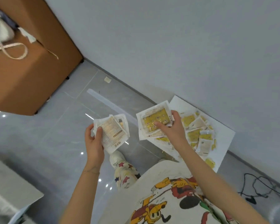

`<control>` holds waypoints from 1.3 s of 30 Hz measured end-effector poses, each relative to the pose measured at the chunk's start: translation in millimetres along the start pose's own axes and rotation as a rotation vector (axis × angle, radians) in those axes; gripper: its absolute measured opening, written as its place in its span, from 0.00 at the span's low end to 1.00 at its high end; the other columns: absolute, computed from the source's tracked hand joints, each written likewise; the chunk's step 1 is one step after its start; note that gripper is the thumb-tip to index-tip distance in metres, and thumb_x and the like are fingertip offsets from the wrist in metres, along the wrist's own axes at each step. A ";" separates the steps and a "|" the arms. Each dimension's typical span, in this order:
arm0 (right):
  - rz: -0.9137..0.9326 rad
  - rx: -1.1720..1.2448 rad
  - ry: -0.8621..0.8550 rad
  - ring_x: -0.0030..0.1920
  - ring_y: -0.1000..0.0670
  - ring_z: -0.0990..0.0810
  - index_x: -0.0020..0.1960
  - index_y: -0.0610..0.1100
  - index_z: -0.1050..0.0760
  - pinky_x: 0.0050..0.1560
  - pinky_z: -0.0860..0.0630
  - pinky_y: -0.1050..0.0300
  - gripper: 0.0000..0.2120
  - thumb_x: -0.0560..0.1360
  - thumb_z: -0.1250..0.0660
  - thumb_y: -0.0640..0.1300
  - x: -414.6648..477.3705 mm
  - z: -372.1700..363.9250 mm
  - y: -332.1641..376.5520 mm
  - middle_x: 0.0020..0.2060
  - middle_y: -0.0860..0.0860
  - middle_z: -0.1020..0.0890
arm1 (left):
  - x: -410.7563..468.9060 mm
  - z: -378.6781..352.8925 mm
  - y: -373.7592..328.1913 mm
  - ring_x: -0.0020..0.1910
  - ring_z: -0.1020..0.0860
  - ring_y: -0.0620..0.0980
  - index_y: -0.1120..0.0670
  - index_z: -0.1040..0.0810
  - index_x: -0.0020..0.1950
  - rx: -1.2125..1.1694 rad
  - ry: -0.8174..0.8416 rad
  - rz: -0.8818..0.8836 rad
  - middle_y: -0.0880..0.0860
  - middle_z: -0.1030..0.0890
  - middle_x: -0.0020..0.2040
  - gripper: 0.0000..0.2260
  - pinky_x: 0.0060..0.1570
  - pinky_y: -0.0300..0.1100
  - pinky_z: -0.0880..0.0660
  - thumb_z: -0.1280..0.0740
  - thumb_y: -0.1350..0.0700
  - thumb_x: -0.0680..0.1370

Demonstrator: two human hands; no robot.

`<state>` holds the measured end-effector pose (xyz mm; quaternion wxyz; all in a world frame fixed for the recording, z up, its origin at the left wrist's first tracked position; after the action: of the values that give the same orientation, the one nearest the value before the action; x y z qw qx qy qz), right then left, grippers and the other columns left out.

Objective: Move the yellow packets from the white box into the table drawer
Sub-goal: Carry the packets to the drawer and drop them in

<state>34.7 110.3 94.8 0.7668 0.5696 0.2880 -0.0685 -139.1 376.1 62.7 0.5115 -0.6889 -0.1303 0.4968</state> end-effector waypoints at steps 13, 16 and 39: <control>0.146 -0.182 0.364 0.38 0.65 0.20 0.58 0.46 0.33 0.35 0.25 0.71 0.22 0.70 0.25 0.42 -41.8 -296.3 108.1 0.46 0.56 0.21 | 23.8 254.7 -58.0 0.55 0.20 0.51 0.49 0.33 0.63 -0.240 -0.311 -0.011 0.51 0.22 0.57 0.10 0.46 0.41 0.20 0.39 0.55 0.82; 0.187 -0.235 0.440 0.40 0.63 0.19 0.58 0.47 0.33 0.37 0.23 0.68 0.23 0.70 0.24 0.43 -52.7 -354.4 122.5 0.46 0.55 0.20 | 21.6 298.4 -62.7 0.54 0.21 0.50 0.48 0.33 0.62 -0.310 -0.389 -0.006 0.50 0.22 0.56 0.09 0.45 0.40 0.20 0.39 0.55 0.82; 0.243 -0.589 1.086 0.47 0.51 0.17 0.58 0.51 0.32 0.36 0.18 0.54 0.22 0.70 0.25 0.44 -93.1 -705.4 175.4 0.51 0.50 0.19 | -6.5 501.3 -61.0 0.53 0.20 0.47 0.54 0.34 0.65 -0.812 -1.146 -0.061 0.48 0.21 0.56 0.11 0.40 0.38 0.21 0.40 0.59 0.82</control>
<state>-222.6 793.4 158.9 0.6382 0.3167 0.5762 0.4004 -532.1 687.1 125.7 0.0785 -0.4510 -0.5738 0.6791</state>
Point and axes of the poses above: each hand's wrist, its own x-axis towards the middle knuckle, its own z-axis out of the back of the hand, y = z × x, the point moved 10 cm from there along x, towards the middle knuckle
